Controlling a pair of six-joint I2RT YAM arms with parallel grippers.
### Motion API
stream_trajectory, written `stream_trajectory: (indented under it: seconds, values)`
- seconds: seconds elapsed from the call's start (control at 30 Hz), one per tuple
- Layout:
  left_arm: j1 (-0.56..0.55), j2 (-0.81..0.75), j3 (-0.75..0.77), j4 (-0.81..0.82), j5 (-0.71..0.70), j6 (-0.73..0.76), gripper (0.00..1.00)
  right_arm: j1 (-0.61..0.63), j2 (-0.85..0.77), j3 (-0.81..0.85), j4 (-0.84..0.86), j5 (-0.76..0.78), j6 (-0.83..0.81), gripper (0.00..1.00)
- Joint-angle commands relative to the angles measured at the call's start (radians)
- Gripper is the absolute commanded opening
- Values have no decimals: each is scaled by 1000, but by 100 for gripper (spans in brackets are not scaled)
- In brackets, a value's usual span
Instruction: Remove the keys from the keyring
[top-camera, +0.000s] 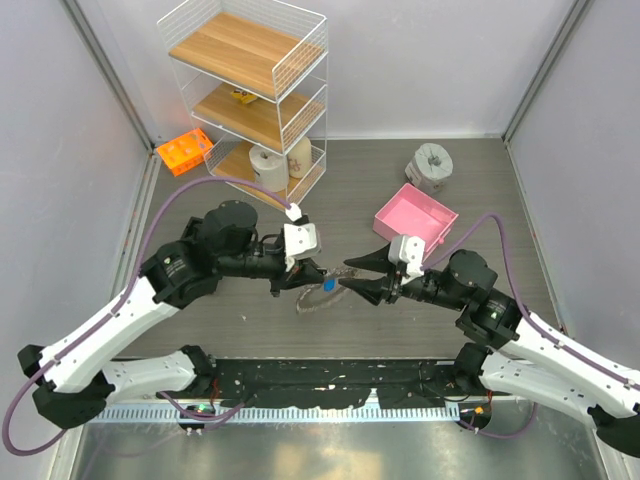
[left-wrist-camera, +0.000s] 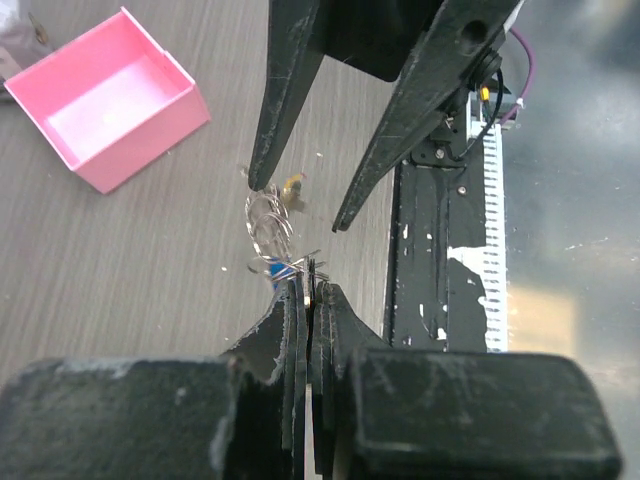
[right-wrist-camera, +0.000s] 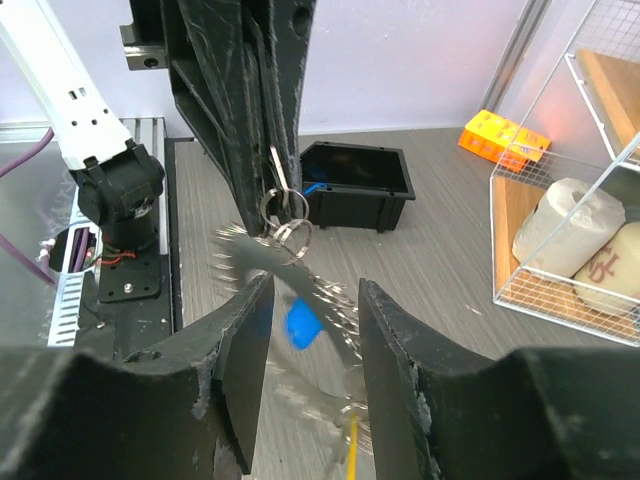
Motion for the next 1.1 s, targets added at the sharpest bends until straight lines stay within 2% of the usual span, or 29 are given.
stream_trajectory:
  seconds: [0.0,0.27,0.47,0.7,1.07]
  values:
    - [0,-79,-44,168,38,51,0,2,-6,-9,97,-18,-58,45]
    - [0,-162,-149,235,87,96,0,2,-18,27,67,-145,-70,45]
    - [0,-188,-178,257,136,123,0,2,25,66,59,-242,-38,39]
    - [0,-220,-221,295,139,145,0,2,74,72,102,-294,11,33]
    - [0,-249,-257,315,216,208,0,7,105,56,148,-299,39,32]
